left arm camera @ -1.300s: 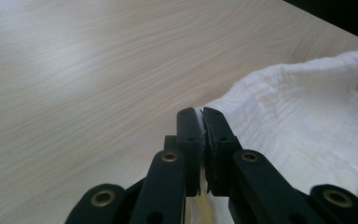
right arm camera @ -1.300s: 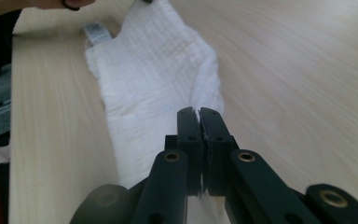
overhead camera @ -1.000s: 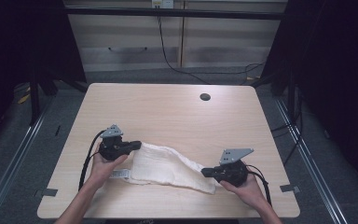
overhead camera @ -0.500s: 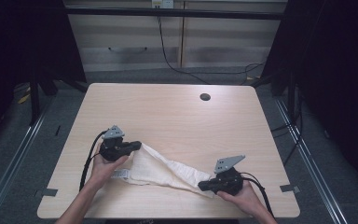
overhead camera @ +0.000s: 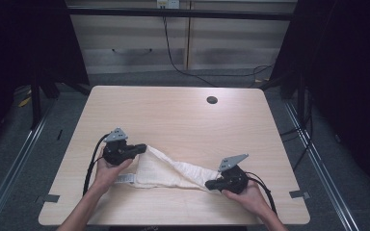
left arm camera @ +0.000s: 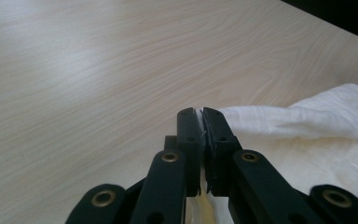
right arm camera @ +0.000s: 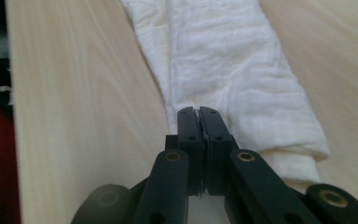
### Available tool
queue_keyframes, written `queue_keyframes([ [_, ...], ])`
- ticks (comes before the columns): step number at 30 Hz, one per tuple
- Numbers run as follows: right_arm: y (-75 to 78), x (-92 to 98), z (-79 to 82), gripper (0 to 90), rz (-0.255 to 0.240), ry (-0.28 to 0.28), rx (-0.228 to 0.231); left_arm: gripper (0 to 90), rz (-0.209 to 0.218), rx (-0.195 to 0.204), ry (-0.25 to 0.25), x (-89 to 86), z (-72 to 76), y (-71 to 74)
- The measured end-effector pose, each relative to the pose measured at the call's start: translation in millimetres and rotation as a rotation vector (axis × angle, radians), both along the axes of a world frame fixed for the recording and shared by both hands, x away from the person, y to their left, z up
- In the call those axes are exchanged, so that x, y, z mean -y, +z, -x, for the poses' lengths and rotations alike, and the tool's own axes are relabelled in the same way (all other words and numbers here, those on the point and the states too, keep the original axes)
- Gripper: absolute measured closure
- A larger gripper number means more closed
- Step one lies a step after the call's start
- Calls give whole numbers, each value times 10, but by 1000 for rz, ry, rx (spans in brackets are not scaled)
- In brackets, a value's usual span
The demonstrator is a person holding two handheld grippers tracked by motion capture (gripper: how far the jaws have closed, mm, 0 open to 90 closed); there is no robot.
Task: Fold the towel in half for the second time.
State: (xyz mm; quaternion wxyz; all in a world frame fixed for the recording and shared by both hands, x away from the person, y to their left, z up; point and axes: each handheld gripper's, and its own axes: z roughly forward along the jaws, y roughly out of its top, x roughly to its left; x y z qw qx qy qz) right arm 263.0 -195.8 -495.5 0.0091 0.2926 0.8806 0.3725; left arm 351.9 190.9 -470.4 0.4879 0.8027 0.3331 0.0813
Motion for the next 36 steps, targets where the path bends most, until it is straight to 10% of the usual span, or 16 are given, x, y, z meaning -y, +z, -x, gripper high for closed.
queue_keyframes([
  [21,15,215,-275,886,58,-141,35,863,-35,83,-143,269,293,239],
  [36,11,207,-260,885,59,-165,40,858,-178,53,-267,265,738,-31],
])
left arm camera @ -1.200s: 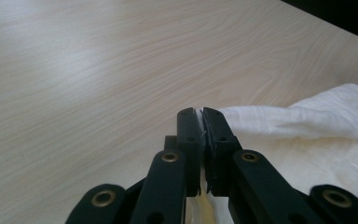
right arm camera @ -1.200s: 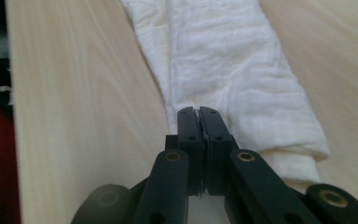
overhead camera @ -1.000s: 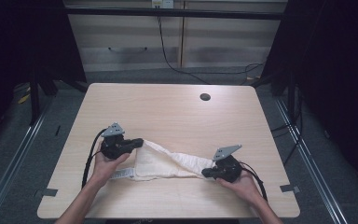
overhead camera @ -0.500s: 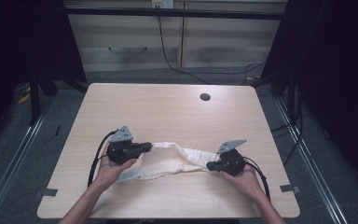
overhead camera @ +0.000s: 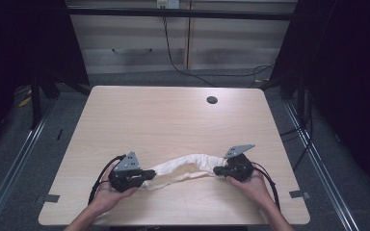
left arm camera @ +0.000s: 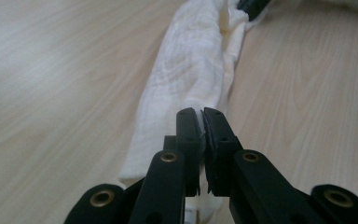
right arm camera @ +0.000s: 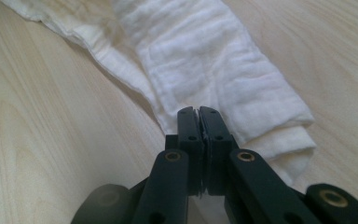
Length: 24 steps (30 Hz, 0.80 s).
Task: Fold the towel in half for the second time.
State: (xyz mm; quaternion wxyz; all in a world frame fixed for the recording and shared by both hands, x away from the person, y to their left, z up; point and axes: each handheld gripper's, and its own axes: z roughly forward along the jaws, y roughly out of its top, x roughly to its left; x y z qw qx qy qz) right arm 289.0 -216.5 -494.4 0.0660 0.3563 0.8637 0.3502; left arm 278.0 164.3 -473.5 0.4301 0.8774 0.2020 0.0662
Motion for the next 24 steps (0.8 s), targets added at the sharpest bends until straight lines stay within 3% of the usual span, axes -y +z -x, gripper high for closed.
queue_keyframes([
  [3,-5,0,1,885,-7,-1,3,858,-29,-3,-7,7,9,-53],
  [7,7,-27,25,885,22,1,23,857,-81,-17,-14,-30,54,-195],
  [12,36,-46,55,884,85,-13,55,858,-73,-10,-8,-123,63,-234],
  [18,56,-41,150,884,143,-52,93,858,-67,-7,13,-94,-34,-250],
  [24,69,88,213,887,66,-94,97,858,-44,-31,42,-101,-108,-263],
])
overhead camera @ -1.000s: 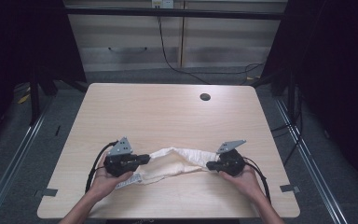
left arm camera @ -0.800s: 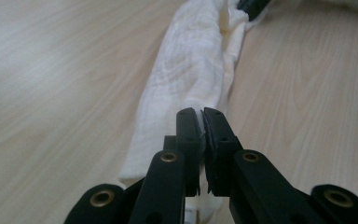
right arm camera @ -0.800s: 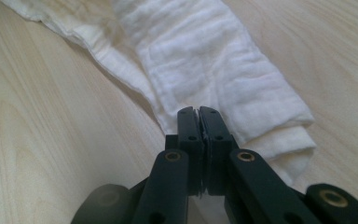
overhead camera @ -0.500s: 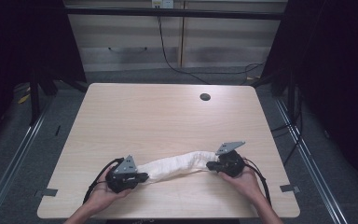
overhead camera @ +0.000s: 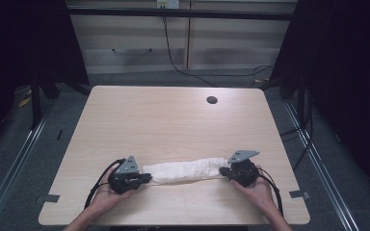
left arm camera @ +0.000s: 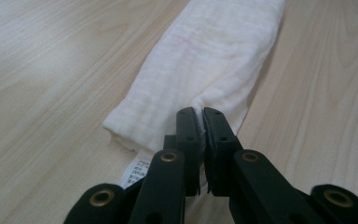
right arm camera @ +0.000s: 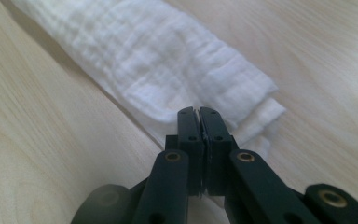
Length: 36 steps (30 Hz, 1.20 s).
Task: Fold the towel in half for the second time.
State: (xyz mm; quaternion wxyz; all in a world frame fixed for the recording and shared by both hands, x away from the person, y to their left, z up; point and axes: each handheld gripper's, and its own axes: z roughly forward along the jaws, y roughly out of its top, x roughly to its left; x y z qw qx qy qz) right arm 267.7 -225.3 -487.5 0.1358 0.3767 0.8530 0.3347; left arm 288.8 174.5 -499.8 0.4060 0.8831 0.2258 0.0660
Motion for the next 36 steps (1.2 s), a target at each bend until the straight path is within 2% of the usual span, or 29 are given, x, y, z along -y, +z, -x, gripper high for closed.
queue_keyframes([
  [1,16,74,28,887,-41,-11,-2,858,-5,1,1,0,-5,4],
  [8,-30,184,203,886,-62,6,-13,858,-1,1,8,3,-5,0],
  [14,-61,133,230,886,-34,1,-30,858,-3,9,16,1,-8,-3],
  [15,-64,131,224,885,-38,-4,-29,858,-8,14,10,-3,-20,-3],
  [19,-82,136,140,885,-51,-15,-21,857,18,-4,35,-23,-85,-18],
  [23,-92,135,53,884,-65,-24,-25,857,19,-10,46,-48,-134,-20],
  [24,-99,126,-3,884,-76,-33,-29,856,23,-13,57,-52,-165,-24],
  [28,-102,99,-70,882,-69,-41,-23,852,19,-10,79,-31,-246,-24],
  [29,-109,79,-128,882,-78,-46,-22,852,22,-4,100,-22,-309,-31],
  [30,-106,74,-142,881,-73,-47,-23,852,28,-12,100,-25,-326,-32],
  [34,-110,60,-162,870,-70,-58,-14,844,33,-20,106,-51,-328,-29],
  [36,-109,59,-159,857,-76,-55,-15,808,40,-24,104,-54,-327,-26],
])
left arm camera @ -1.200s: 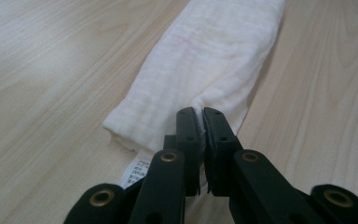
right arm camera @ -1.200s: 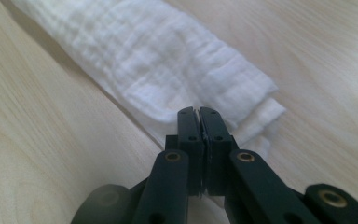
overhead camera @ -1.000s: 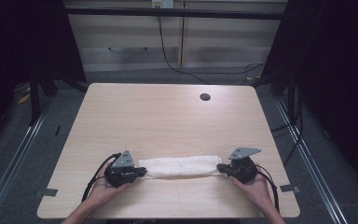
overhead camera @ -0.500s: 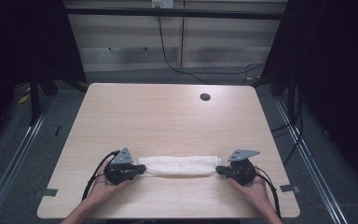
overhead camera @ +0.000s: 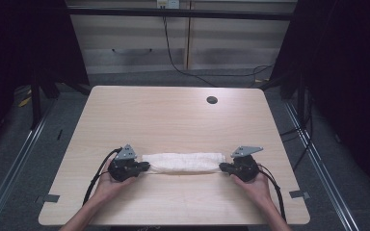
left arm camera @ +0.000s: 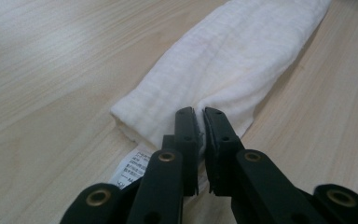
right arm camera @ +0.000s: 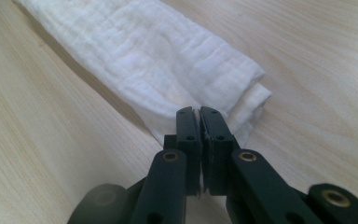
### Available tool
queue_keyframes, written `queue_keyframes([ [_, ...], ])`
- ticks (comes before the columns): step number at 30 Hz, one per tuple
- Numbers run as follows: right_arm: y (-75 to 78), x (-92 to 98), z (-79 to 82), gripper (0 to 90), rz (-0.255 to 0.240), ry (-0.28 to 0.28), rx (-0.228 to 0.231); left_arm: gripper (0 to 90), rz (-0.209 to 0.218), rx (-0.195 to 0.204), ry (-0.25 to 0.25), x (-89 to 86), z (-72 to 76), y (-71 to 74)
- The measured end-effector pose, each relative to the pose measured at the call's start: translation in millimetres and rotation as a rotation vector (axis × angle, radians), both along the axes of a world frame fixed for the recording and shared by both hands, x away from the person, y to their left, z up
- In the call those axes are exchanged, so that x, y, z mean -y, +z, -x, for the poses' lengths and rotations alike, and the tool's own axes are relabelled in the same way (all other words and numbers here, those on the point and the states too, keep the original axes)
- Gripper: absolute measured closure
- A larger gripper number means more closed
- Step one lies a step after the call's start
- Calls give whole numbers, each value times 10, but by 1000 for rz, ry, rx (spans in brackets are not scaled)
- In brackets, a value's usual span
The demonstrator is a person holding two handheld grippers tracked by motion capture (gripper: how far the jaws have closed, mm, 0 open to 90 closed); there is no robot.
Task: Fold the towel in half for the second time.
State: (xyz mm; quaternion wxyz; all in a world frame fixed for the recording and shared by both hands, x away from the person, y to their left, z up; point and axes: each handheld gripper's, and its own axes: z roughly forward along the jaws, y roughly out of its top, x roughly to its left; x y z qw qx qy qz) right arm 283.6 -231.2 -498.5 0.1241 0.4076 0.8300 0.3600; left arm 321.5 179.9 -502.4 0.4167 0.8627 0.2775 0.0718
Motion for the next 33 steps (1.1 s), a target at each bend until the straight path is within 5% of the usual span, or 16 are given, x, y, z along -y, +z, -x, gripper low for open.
queue_keyframes([
  [3,5,0,7,809,-28,14,7,771,16,-10,-6,-13,15,15],
  [7,139,43,66,725,-141,29,18,652,84,-5,-13,-77,77,160],
  [11,314,136,156,658,-217,21,54,564,106,10,1,-182,134,301],
  [14,404,211,227,580,-216,-2,76,460,87,-11,31,-268,162,342],
  [18,458,321,338,500,-214,-51,112,414,100,12,75,-434,258,384],
  [24,420,511,553,408,-193,-115,146,311,149,6,146,-702,370,402],
  [25,410,539,584,399,-190,-127,149,296,148,37,203,-799,419,380],
  [27,375,599,632,386,-188,-146,159,266,157,30,244,-848,425,342],
  [33,223,683,643,341,-166,-197,136,190,136,4,242,-862,420,244],
])
